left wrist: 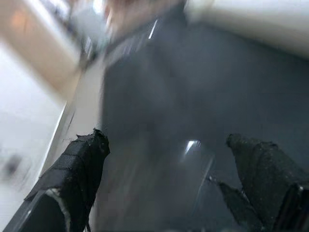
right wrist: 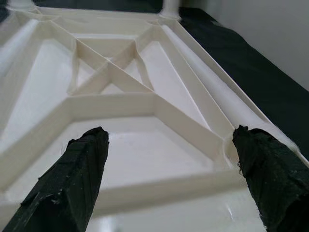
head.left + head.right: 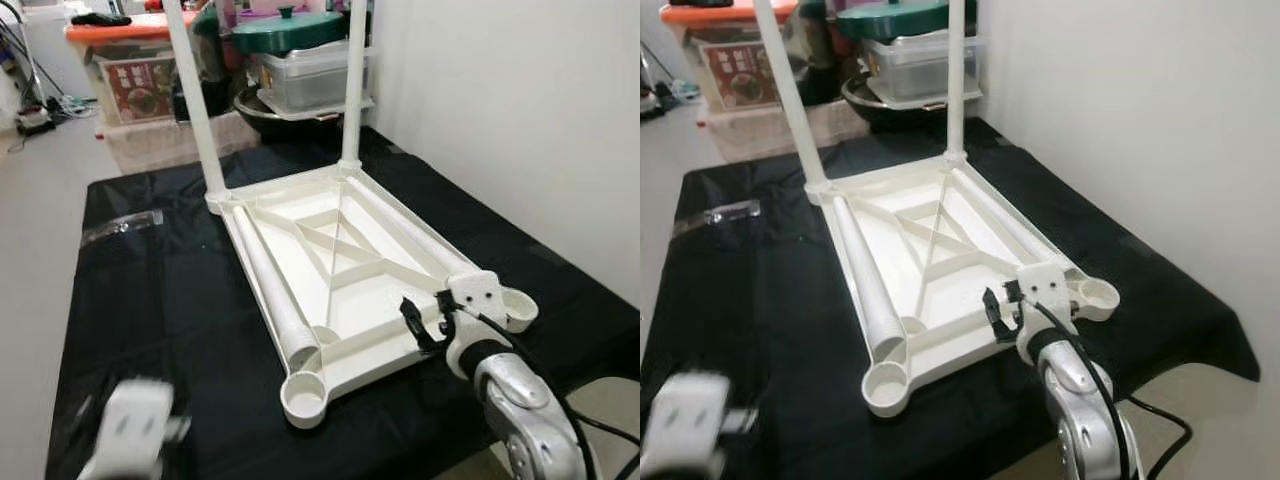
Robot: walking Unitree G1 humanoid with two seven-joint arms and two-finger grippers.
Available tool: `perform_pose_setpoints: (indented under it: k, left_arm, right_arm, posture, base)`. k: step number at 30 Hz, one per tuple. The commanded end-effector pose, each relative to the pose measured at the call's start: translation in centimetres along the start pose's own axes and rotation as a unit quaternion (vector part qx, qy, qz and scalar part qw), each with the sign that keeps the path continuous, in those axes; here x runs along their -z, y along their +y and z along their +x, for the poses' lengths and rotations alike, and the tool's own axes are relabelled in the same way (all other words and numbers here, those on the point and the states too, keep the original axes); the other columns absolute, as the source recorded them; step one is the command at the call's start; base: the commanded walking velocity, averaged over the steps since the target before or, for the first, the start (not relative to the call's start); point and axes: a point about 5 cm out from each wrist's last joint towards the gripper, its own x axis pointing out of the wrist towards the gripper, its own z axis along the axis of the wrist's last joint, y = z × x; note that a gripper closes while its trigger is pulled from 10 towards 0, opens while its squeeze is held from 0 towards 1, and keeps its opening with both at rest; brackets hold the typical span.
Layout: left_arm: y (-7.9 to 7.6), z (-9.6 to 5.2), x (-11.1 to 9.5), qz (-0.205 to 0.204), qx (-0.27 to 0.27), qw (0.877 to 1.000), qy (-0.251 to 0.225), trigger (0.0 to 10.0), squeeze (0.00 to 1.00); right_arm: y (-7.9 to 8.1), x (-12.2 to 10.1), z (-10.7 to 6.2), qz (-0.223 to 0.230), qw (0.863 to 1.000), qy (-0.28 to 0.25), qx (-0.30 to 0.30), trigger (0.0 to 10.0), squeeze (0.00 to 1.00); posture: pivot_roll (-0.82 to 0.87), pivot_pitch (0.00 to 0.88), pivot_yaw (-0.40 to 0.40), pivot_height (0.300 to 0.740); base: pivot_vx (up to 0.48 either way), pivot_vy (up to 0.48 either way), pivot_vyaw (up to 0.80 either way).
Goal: Building children table
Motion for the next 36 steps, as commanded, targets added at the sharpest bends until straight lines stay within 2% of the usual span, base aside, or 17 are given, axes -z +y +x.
perform_pose_setpoints:
  k: [1, 3, 5, 8, 13, 19, 27, 36]
  left_arm:
    - [0.2, 0.0, -0.5, -0.015, -0.014, 1.0, -0.007, 10.0, 0.0]
    - [0.2, 0.0, -0.5, -0.015, -0.014, 1.0, -0.007, 10.0, 0.0]
    - [-0.5, 0.4, -1.7, -0.013, -0.007, 0.999, -0.031, 10.0, 0.0]
    - [-0.6, 0.3, -2.1, -0.015, 0.0, 0.999, -0.033, 10.0, 0.0]
    - [-1.0, 0.0, -2.4, -0.022, 0.01, 0.999, -0.026, 10.0, 0.0]
    - [-1.2, -0.3, -2.6, -0.033, 0.014, 0.999, -0.022, 10.0, 0.0]
    - [-1.6, 0.1, -2.8, -0.042, 0.025, 0.998, -0.025, 10.0, 0.0]
    - [-1.7, 0.0, -3.0, -0.043, 0.028, 0.998, -0.023, 10.0, 0.0]
  right_arm:
    - [0.6, -0.3, 0.2, -0.001, 1.0, -0.01, -0.019, 10.0, 0.0]
    - [0.6, -0.3, 0.2, -0.001, 1.0, -0.01, -0.019, 10.0, 0.0]
    - [0.2, 0.0, -1.0, -0.007, 1.0, 0.024, -0.011, 10.0, 0.0]
    - [-0.4, 0.4, -1.8, -0.004, 0.999, 0.047, -0.001, 10.0, 0.0]
    - [-0.8, 0.6, -1.8, -0.008, 0.999, 0.052, 0.003, 10.0, 0.0]
    - [-0.2, 0.7, -1.5, -0.01, 0.998, 0.06, -0.001, 10.0, 0.0]
    - [-0.7, 1.3, -1.8, -0.003, 0.997, 0.08, 0.012, 10.0, 0.0]
    - [-0.6, 1.2, -1.5, -0.003, 0.997, 0.079, 0.01, 10.0, 0.0]
  posture:
    - [0.08, 0.0, -0.057, 0.74]
    - [0.08, 0.0, -0.057, 0.74]
    - [0.05, 0.0, -0.051, 0.74]
    - [0.03, 0.0, -0.043, 0.74]
    - [0.03, 0.0, -0.043, 0.74]
    - [0.03, 0.0, -0.051, 0.74]
    - [0.03, 0.0, -0.042, 0.74]
    - [0.03, 0.0, -0.042, 0.74]
  base:
    - [0.0, 0.0, 0.0]
    - [0.0, 0.0, 0.0]
    - [0.0, 0.0, 0.0]
    - [0.0, 0.0, 0.0]
    - [0.0, 0.0, 0.0]
    - [0.0, 0.0, 0.0]
    - [0.0, 0.0, 0.0]
    - [0.0, 0.0, 0.0]
